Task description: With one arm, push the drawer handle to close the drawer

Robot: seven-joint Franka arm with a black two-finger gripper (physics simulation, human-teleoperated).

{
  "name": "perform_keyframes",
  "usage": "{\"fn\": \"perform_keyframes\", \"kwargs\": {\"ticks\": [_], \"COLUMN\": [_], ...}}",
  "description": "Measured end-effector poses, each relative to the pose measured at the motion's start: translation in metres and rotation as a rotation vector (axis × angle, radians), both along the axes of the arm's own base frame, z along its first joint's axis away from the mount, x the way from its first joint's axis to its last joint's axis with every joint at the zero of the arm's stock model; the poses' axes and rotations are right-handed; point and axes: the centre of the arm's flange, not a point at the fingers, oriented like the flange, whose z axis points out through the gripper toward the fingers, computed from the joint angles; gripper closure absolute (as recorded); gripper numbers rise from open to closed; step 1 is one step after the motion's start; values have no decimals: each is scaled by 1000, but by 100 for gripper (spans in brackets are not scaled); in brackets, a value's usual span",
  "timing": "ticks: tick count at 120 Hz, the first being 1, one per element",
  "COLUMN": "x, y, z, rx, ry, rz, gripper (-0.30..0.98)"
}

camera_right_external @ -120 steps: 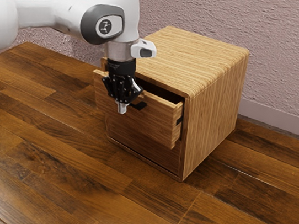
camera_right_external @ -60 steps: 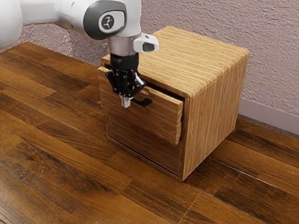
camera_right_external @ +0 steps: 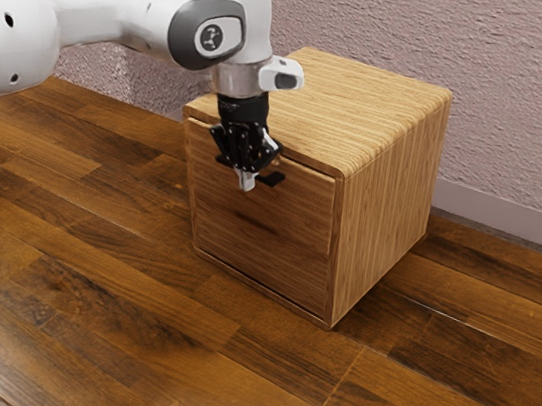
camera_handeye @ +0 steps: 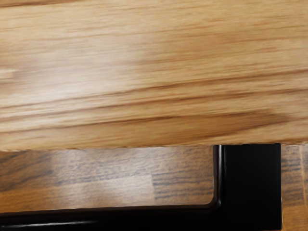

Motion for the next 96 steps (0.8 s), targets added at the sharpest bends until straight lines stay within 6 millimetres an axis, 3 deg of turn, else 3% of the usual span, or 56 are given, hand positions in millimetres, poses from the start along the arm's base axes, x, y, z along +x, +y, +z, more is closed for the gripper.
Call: {"fn": "perform_keyframes", "kwargs": {"ticks": [25,37,43,51,54,59,64,71,80,90,96], "x": [3,-11,-39,-105,-128,-153,-163,-170,-165,-123,-110], "y": [-4,-5,-7,-11,-14,-12,16,52,61,66,73], "z": [-2,19,49,131,153,172,181,193,193,188,183], "rx": [-5,7,33,86,104,110,105,98,92,63,61], "ry": [-1,-29,-53,-121,-126,-103,-68,-36,11,37,47], "rz": [-9,-9,-12,-14,-16,-16,17,50,15,-91,-149], "gripper": [79,79,77,61,56,46,38,29,20,14,11]}}
